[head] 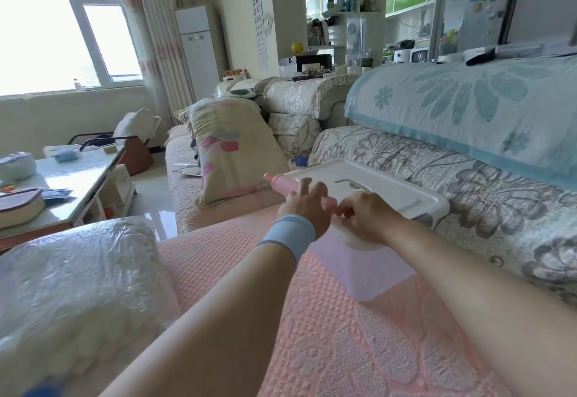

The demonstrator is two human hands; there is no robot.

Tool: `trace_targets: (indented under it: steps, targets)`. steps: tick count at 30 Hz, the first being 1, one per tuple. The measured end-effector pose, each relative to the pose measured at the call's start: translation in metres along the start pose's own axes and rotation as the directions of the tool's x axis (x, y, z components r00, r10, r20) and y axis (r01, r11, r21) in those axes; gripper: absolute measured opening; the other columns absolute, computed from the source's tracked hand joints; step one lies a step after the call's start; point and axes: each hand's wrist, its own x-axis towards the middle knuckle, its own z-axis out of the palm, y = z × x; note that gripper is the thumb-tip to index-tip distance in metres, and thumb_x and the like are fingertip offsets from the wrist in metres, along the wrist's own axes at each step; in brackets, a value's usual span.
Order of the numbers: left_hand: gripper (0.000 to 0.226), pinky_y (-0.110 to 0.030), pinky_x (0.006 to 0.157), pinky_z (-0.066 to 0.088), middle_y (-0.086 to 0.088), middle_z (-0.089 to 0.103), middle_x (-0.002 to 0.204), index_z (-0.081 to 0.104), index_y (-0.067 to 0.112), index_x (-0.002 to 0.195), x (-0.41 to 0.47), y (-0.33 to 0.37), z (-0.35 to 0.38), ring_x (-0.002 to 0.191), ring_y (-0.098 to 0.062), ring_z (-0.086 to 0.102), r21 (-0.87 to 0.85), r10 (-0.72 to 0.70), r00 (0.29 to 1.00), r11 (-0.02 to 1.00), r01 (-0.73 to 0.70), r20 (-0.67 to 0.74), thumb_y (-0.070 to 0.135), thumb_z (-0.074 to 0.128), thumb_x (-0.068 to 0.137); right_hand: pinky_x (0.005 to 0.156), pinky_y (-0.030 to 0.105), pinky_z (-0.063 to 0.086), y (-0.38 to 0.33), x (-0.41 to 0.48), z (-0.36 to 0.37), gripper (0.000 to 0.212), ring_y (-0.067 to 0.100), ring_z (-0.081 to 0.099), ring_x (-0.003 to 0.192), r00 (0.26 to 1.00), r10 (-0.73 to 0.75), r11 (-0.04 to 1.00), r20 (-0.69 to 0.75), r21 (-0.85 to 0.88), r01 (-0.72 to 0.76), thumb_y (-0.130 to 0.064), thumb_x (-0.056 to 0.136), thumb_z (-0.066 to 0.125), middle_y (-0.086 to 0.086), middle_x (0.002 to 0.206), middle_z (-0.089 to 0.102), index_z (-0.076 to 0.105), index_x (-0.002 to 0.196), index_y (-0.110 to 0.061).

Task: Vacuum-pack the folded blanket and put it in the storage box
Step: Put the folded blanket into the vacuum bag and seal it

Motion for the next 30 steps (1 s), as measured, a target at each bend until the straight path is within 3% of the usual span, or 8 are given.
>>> trace_targets:
  steps: [3, 5, 7, 12, 16, 19, 24, 30]
  targets:
    - [0.034, -0.044, 0.08, 0.052, 0.0, 0.05, 0.125, 0.038, 0.024, 0.117, 0.0, -0.004, -0.002, 0.098, -0.036, 0.061, -0.028, -0.058, 0.998, 0.998, 0.058, -0.031, 0.043, 0.051, 0.092, 0.086, 0.028, 0.047, -0.008, 0.006, -0.001, 0.018, 0.027, 0.062, 0.108, 0.99, 0.067, 0.986, 0.128, -0.161, -0.046, -0.018, 0.094, 0.056, 0.005, 0.095, 0.066, 0.072, 0.086, -0.022]
    - [0.052, -0.045, 0.08, 0.054, -0.004, 0.045, 0.131, 0.032, 0.029, 0.129, -0.001, -0.009, -0.003, 0.099, -0.037, 0.062, 0.026, -0.051, 0.999, 0.998, 0.051, 0.004, 0.043, 0.061, 0.088, 0.091, 0.029, 0.047, -0.012, 0.008, -0.001, 0.023, 0.03, 0.057, 0.118, 0.987, 0.085, 0.973, 0.134, -0.226, -0.053, -0.013, 0.095, 0.053, 0.008, 0.103, 0.063, 0.07, 0.084, -0.024]
    - [0.062, -0.046, 0.088, 0.053, -0.007, 0.032, 0.139, 0.032, 0.037, 0.14, -0.001, -0.014, -0.001, 0.106, -0.038, 0.058, 0.037, -0.062, 0.996, 0.998, 0.06, 0.06, 0.041, 0.064, 0.088, 0.097, 0.031, 0.048, -0.013, 0.007, 0.0, 0.025, 0.026, 0.058, 0.118, 0.991, 0.075, 0.971, 0.109, -0.235, -0.047, -0.011, 0.097, 0.052, 0.009, 0.119, 0.065, 0.073, 0.107, -0.02]
    - [0.037, -0.032, 0.097, 0.045, 0.002, 0.035, 0.116, 0.056, 0.02, 0.129, -0.011, -0.034, 0.01, 0.117, -0.029, 0.054, -0.166, -0.066, 0.997, 0.983, 0.073, 0.047, 0.024, 0.058, 0.093, 0.087, 0.033, 0.053, -0.01, 0.003, 0.004, 0.029, 0.027, 0.064, 0.107, 0.999, 0.049, 0.987, -0.006, -0.153, -0.049, -0.007, 0.094, 0.057, 0.013, 0.115, 0.069, 0.067, 0.121, -0.01]
    - [0.035, -0.03, 0.106, 0.034, -0.01, 0.021, 0.148, 0.053, 0.016, 0.128, -0.033, -0.054, 0.006, 0.134, -0.033, 0.036, -0.383, -0.175, 0.984, 0.908, 0.167, 0.014, 0.018, 0.053, 0.094, 0.092, 0.026, 0.049, -0.028, 0.003, 0.009, 0.028, 0.024, 0.066, 0.106, 0.989, 0.009, 1.0, -0.147, 0.006, -0.008, -0.006, 0.093, 0.062, 0.012, 0.115, 0.071, 0.072, 0.118, -0.008]
    - [0.034, -0.027, 0.105, 0.035, -0.004, 0.03, 0.135, 0.054, 0.018, 0.121, -0.062, -0.071, -0.004, 0.122, -0.027, 0.045, -0.497, -0.297, 0.955, 0.829, 0.255, -0.005, 0.02, 0.059, 0.088, 0.092, 0.023, 0.048, -0.062, -0.004, 0.02, 0.026, 0.024, 0.067, 0.103, 0.984, -0.046, 0.993, -0.17, 0.098, 0.064, -0.006, 0.09, 0.067, 0.013, 0.111, 0.072, 0.074, 0.115, -0.008]
    - [0.025, -0.012, 0.085, 0.03, -0.005, 0.039, 0.127, 0.063, 0.016, 0.106, -0.13, -0.106, -0.006, 0.102, -0.021, 0.048, -0.392, -0.301, 0.953, 0.872, 0.292, 0.04, 0.013, 0.07, 0.082, 0.092, 0.025, 0.046, -0.115, -0.042, 0.071, 0.027, 0.024, 0.066, 0.104, 0.999, 0.013, 0.987, -0.052, 0.159, -0.004, -0.011, 0.092, 0.063, 0.009, 0.113, 0.072, 0.073, 0.117, -0.013]
    - [0.04, -0.021, 0.101, 0.033, -0.007, 0.039, 0.135, 0.055, 0.019, 0.129, -0.195, -0.107, 0.021, 0.119, -0.023, 0.047, -0.2, -0.207, 0.947, 0.945, 0.259, 0.247, 0.02, 0.062, 0.089, 0.073, 0.022, 0.04, -0.147, -0.104, 0.13, 0.019, 0.024, 0.067, 0.093, 0.969, 0.205, 0.947, 0.136, 0.221, -0.232, -0.016, 0.089, 0.058, 0.008, 0.097, 0.074, 0.076, 0.09, -0.012]
